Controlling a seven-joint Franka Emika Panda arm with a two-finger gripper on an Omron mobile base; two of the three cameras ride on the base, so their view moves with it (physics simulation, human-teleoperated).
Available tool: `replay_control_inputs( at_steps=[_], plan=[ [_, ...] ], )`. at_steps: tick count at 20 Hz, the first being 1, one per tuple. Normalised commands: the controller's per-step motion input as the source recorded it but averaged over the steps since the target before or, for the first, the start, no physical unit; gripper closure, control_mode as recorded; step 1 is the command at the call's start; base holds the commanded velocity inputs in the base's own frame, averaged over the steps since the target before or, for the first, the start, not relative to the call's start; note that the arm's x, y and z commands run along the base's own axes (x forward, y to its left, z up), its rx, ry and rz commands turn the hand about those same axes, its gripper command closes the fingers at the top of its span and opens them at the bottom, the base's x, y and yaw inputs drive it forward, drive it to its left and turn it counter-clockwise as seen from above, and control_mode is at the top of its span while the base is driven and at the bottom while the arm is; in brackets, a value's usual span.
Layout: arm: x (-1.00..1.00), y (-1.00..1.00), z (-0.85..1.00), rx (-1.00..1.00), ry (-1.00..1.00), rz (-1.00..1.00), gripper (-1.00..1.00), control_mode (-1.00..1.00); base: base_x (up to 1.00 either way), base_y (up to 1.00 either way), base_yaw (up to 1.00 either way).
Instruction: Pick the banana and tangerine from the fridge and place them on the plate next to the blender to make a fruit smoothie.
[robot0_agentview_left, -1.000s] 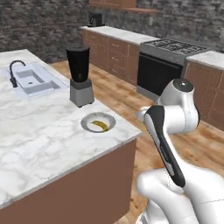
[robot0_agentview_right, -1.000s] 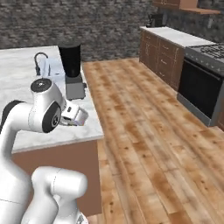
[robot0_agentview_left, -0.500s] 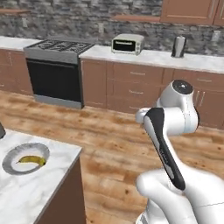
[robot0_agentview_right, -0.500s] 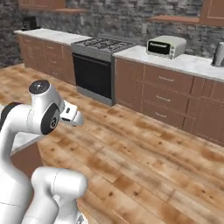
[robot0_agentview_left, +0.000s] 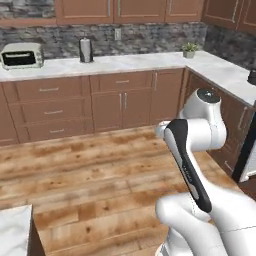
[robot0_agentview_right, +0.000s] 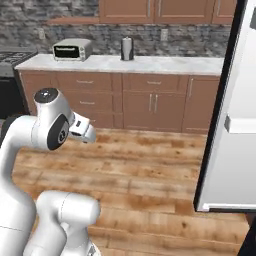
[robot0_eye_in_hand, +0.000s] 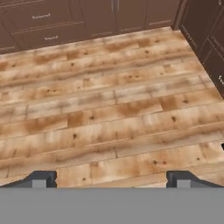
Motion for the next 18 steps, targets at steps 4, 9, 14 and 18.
replay_control_inputs(
  at_steps=[4, 9, 14, 18],
  plan=[
    [0.00, 0.00, 0.00, 0.00, 0.00, 0.00, -1.00, 1.00, -0.64, 0.25, -0.83],
    [0.00, 0.00, 0.00, 0.00, 0.00, 0.00, -1.00, 1.00, -0.25, 0.11, -0.85],
    [0.00, 0.00, 0.00, 0.00, 0.00, 0.00, -1.00, 1.00, 0.00, 0.00, -0.85],
    [0.00, 0.00, 0.00, 0.00, 0.00, 0.00, -1.00, 1.00, 0.04, 0.00, -0.72]
  ],
)
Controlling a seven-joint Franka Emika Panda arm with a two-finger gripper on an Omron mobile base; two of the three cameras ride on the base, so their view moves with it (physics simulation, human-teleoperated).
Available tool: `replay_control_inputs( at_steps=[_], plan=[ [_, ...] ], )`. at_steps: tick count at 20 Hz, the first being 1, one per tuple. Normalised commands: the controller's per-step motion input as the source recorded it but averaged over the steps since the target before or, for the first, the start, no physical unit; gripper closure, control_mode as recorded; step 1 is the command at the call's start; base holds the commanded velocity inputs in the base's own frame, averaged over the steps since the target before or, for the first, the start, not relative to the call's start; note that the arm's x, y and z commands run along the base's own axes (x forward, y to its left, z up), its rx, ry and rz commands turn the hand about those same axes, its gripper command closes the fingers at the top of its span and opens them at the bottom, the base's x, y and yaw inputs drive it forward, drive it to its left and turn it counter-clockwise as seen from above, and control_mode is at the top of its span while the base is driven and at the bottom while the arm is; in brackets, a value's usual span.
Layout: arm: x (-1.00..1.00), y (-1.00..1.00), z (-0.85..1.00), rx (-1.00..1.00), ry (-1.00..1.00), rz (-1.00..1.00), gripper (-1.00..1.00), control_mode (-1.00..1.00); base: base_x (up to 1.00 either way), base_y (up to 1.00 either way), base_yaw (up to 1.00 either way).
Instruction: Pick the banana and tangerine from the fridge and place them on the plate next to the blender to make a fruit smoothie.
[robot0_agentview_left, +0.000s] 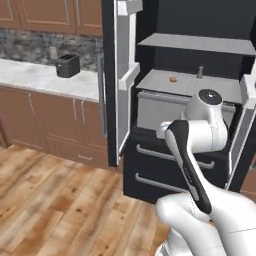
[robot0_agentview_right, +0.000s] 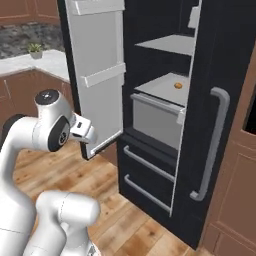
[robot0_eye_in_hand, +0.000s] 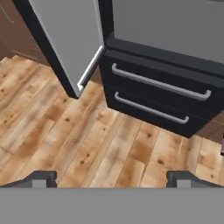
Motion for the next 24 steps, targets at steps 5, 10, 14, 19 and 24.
replay_control_inputs(
  at_steps=[5, 10, 14, 19, 24],
  plan=[
    [0.00, 0.00, 0.00, 0.00, 0.00, 0.00, -1.00, 1.00, 0.55, 0.36, -0.55],
    [0.00, 0.00, 0.00, 0.00, 0.00, 0.00, -1.00, 1.00, 0.73, 0.43, -0.52],
    [0.00, 0.00, 0.00, 0.00, 0.00, 0.00, -1.00, 1.00, 0.26, 0.09, -0.27],
    [0.00, 0.00, 0.00, 0.00, 0.00, 0.00, -1.00, 1.00, 0.47, 0.10, -0.13],
    [0.00, 0.00, 0.00, 0.00, 0.00, 0.00, -1.00, 1.00, 0.61, 0.19, -0.13]
  ],
)
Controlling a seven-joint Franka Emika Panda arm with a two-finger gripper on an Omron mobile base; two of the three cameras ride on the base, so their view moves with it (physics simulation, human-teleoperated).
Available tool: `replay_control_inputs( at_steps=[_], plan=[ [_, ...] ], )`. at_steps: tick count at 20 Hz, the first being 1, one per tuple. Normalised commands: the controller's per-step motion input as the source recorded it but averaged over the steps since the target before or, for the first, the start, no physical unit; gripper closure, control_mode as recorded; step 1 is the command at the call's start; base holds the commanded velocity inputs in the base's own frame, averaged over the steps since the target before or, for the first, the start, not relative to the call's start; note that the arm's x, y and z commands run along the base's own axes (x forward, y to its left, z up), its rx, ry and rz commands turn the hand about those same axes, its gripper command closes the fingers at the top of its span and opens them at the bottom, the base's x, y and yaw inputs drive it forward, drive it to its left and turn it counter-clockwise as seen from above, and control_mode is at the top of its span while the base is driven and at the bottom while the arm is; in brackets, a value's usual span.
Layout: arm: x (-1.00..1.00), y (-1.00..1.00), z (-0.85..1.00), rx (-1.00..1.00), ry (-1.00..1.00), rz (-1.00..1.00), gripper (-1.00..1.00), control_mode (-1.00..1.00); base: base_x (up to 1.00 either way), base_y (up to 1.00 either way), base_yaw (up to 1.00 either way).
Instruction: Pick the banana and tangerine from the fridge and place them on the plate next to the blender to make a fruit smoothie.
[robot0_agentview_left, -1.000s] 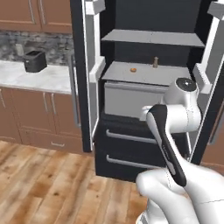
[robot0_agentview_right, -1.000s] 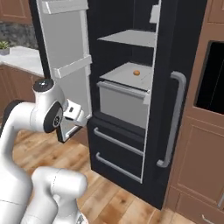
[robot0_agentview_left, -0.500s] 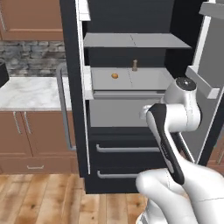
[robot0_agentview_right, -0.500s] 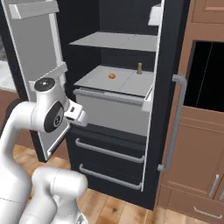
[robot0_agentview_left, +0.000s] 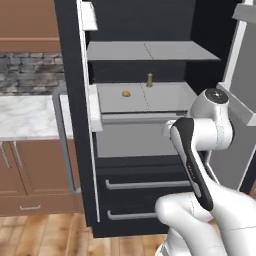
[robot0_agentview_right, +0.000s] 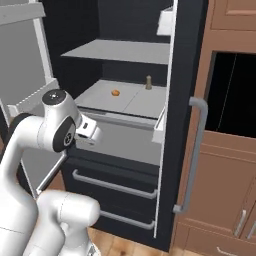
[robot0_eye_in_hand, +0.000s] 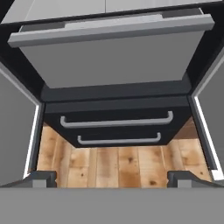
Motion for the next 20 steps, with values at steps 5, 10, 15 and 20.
replay_control_inputs(
  at_steps=[5, 10, 15, 20],
  plan=[
    [0.00, 0.00, 0.00, 0.00, 0.00, 0.00, -1.00, 1.00, 0.54, 0.45, -0.21],
    [0.00, 0.00, 0.00, 0.00, 0.00, 0.00, -1.00, 1.00, 0.46, 0.45, -0.22],
    [0.00, 0.00, 0.00, 0.00, 0.00, 0.00, -1.00, 1.00, 0.51, 0.00, -0.13],
    [0.00, 0.00, 0.00, 0.00, 0.00, 0.00, -1.00, 1.00, 0.45, 0.10, -0.05]
  ],
)
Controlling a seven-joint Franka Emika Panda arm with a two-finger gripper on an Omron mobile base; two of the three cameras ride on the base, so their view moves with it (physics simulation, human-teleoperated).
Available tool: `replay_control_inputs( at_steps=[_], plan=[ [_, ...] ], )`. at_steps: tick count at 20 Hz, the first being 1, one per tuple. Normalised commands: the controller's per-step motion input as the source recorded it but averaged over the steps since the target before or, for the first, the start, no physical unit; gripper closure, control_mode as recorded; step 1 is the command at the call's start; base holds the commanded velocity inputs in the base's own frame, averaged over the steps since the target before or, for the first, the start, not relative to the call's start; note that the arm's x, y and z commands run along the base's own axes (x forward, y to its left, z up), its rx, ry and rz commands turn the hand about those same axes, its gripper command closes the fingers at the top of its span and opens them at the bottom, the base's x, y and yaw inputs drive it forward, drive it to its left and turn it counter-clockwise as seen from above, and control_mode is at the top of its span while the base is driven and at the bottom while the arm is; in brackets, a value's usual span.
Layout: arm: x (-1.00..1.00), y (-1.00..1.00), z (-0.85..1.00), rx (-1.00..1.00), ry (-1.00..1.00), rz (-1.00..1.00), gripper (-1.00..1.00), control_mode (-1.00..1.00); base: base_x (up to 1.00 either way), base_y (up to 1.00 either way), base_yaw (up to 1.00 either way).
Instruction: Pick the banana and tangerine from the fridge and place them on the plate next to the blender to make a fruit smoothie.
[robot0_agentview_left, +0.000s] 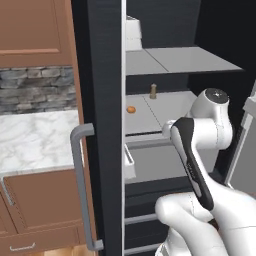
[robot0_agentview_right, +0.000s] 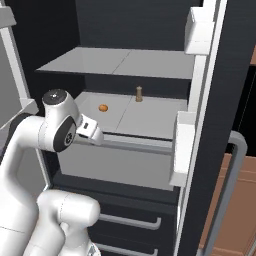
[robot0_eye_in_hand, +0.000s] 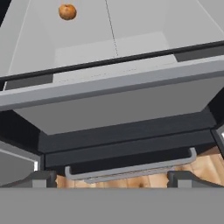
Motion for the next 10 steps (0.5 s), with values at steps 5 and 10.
replay_control_inputs(
  at_steps=[5, 10],
  plan=[
    [0.28, 0.06, 0.04, 0.00, -0.07, 0.00, -1.00, -1.00, 0.12, 0.07, 0.00],
    [0.61, 0.18, 0.18, 0.00, -0.22, 0.00, -1.00, -1.00, 0.00, 0.00, 0.00]
  ],
)
